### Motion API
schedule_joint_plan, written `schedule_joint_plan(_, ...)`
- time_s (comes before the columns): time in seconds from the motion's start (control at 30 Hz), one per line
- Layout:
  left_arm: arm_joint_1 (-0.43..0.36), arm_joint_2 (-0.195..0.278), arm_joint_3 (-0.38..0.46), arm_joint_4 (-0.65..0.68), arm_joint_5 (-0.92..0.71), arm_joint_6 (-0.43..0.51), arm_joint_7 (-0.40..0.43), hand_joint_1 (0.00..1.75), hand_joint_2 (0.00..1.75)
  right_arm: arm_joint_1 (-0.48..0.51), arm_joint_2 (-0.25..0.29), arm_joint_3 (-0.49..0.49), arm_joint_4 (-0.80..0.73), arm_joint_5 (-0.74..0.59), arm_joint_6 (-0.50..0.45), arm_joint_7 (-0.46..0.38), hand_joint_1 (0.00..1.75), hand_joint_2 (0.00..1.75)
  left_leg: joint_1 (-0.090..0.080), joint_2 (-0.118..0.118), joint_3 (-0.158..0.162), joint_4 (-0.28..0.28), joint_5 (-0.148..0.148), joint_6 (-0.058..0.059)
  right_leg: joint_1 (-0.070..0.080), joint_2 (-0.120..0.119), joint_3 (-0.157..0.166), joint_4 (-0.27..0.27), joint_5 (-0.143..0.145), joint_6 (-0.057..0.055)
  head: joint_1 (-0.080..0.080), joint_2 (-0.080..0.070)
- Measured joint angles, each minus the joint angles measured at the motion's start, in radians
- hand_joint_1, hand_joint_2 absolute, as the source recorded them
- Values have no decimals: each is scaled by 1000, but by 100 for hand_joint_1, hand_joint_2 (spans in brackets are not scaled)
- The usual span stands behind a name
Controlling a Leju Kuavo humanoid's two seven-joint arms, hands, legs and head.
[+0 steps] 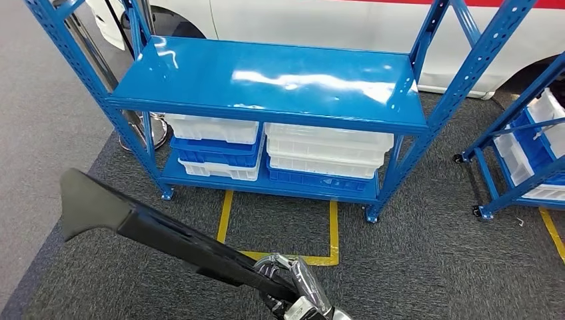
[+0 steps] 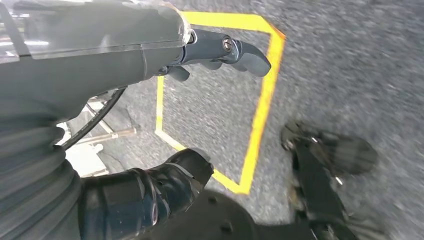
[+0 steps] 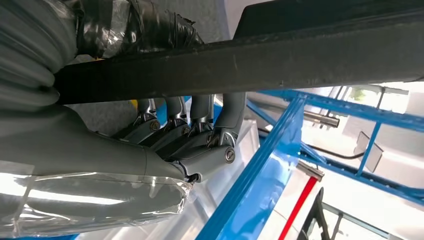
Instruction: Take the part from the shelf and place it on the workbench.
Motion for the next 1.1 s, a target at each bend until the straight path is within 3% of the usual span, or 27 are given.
schedule_joint_plan(0.03, 0, 0, -1, 0, 0, 0, -1, 0, 175, 2, -4, 0, -5, -1, 2, 0, 175, 175, -3, 1, -17, 7, 7, 1, 0, 0, -5, 51, -14, 0, 0, 0)
schedule_joint_plan(0.07, 0, 0, -2, 0, 0, 0, -1, 0, 175, 4, -8, -1, -8, -2, 3, 0, 175, 175, -6, 1, -34, 14, 14, 2, 1, 0, 5, 72, -6, -1, 0, 0)
schedule_joint_plan(0.1, -1, 0, -3, 0, 0, 0, -2, 0, 175, 5, -11, -1, -12, -3, 4, 0, 175, 175, -8, 1, -50, 23, 20, 1, 1, 0, 32, 58, 17, -4, 0, 0)
schedule_joint_plan(0.13, -1, 0, -3, 0, 0, 0, -2, 0, 175, 6, -13, -2, -16, -3, 4, 0, 175, 175, -10, 1, -65, 31, 25, 0, 3, 0, 76, 11, 42, -10, 0, 0)
schedule_joint_plan(0.17, -1, 0, -4, 0, 0, 0, -2, 0, 175, 6, -15, -2, -20, -3, 5, -1, 175, 175, -12, 0, -79, 39, 29, -3, 6, 0, 127, -55, 49, -17, 0, 0)
schedule_joint_plan(0.23, 0, -1, -4, 0, 3, 2, -2, 0, 175, 7, -18, -2, -29, -7, 9, -2, 175, 175, -14, 0, -94, 49, 40, -10, 14, 0, 204, -174, 38, -27, -1, 0)
schedule_joint_plan(0.27, 0, -2, -4, 0, 6, 5, -2, 0, 175, 8, -20, -3, -34, -11, 13, -4, 175, 175, -12, 0, -97, 48, 48, -16, 18, 0, 218, -203, 29, -30, 0, 0)
schedule_joint_plan(0.33, 1, -5, -4, 0, 10, 15, -1, 0, 175, 14, -23, -5, -43, -19, 18, -8, 175, 175, -9, -1, -101, 45, 60, -28, 18, -2, 214, -220, 45, -34, 0, 0)
schedule_joint_plan(0.37, 1, -9, -5, 1, 7, 22, -1, 0, 175, 17, -25, -6, -48, -21, 19, -10, 175, 175, -8, -2, -106, 49, 49, -33, 15, -4, 208, -227, 56, -39, 0, 0)
schedule_joint_plan(0.4, 1, -13, -6, 1, 2, 29, -1, 0, 175, 20, -26, -7, -53, -23, 19, -12, 175, 175, -7, -4, -115, 67, 21, -39, 11, -7, 199, -233, 69, -44, -1, 0)
schedule_joint_plan(0.43, 1, -18, -8, 1, -3, 35, -1, 0, 175, 23, -28, -7, -58, -25, 19, -14, 175, 175, -5, -5, -126, 104, -26, -44, 8, -9, 188, -236, 81, -49, -1, 0)
schedule_joint_plan(0.5, 1, -26, -13, 1, -11, 41, 2, 0, 175, 31, -31, -8, -67, -31, 20, -18, 175, 175, 2, -5, -148, 217, -121, -54, 7, -10, 160, -235, 105, -52, -1, 0)
schedule_joint_plan(0.53, 1, -29, -17, 1, -14, 42, 3, 0, 175, 34, -32, -9, -69, -34, 21, -19, 175, 175, 6, -5, -151, 269, -141, -59, 7, -11, 144, -234, 116, -50, -1, 0)
schedule_joint_plan(0.57, 1, -31, -21, 1, -17, 42, 3, 0, 175, 37, -35, -9, -71, -35, 21, -19, 175, 175, 10, -5, -144, 299, -134, -64, 6, -12, 127, -231, 128, -47, -1, 0)
schedule_joint_plan(0.6, 0, -32, -25, 1, -20, 42, 4, 0, 175, 39, -37, -10, -73, -37, 21, -20, 175, 175, 14, -5, -123, 300, -106, -69, 4, -12, 109, -227, 139, -43, -1, 0)
schedule_joint_plan(0.63, -1, -33, -28, 1, -22, 42, 4, 0, 175, 43, -39, -10, -75, -38, 21, -21, 175, 175, 17, -5, -87, 270, -71, -73, 1, -13, 90, -222, 149, -39, -1, 0)
schedule_joint_plan(0.67, -3, -34, -31, 1, -25, 42, 5, 0, 175, 47, -41, -10, -79, -39, 21, -23, 175, 175, 21, -6, -36, 208, -55, -77, -2, -12, 73, -215, 160, -32, -2, 0)
schedule_joint_plan(0.7, -4, -35, -32, 1, -26, 42, 6, 0, 175, 51, -43, -10, -84, -40, 21, -25, 175, 175, 21, -8, 22, 128, -57, -78, -3, -12, 59, -209, 169, -25, -2, 0)
schedule_joint_plan(0.77, -6, -38, -35, 0, -27, 42, 7, 0, 175, 58, -48, -11, -93, -43, 21, -29, 175, 175, 17, -11, 92, 15, -89, -68, -3, -12, 47, -206, 191, -11, -1, 0)
schedule_joint_plan(0.83, -5, -39, -38, 0, -27, 42, 7, 0, 175, 61, -53, -11, -99, -45, 21, -31, 175, 175, 13, -12, 89, -2, -86, -48, -4, -12, 46, -212, 212, 2, 0, 0)
schedule_joint_plan(0.87, -6, -40, -39, 0, -27, 42, 7, 0, 175, 63, -55, -11, -100, -46, 21, -32, 175, 175, 13, -10, 79, -2, -74, -38, -5, -10, 42, -209, 206, 7, 0, 0)
schedule_joint_plan(0.9, -7, -41, -40, 0, -27, 42, 7, 0, 175, 65, -58, -12, -101, -48, 21, -32, 175, 175, 12, -7, 67, -2, -61, -26, -6, -8, 35, -192, 176, 11, 1, 0)
schedule_joint_plan(1.0, -9, -42, -45, 0, -28, 42, 7, 0, 175, 72, -67, -13, -104, -50, 21, -33, 175, 175, 4, 1, 19, 0, -20, -1, -8, -3, 10, -39, 9, 13, 2, 0)
schedule_joint_plan(1.03, -9, -42, -46, 0, -29, 42, 8, 0, 175, 73, -69, -13, -105, -51, 21, -34, 175, 175, 0, 2, 0, 3, -6, 2, -8, -2, 6, 23, -21, 13, 2, 0)
schedule_joint_plan(1.07, -9, -42, -48, 0, -31, 41, 8, 0, 175, 74, -72, -14, -106, -53, 20, -36, 175, 175, -4, 3, -21, 8, 7, 3, -8, -2, 11, 68, -21, 12, 2, 0)
schedule_joint_plan(1.1, -9, -42, -50, 0, -33, 41, 9, 0, 175, 75, -74, -15, -107, -54, 20, -37, 175, 175, -8, 4, -43, 14, 20, 3, -8, -2, 27, 87, 2, 10, 2, 0)
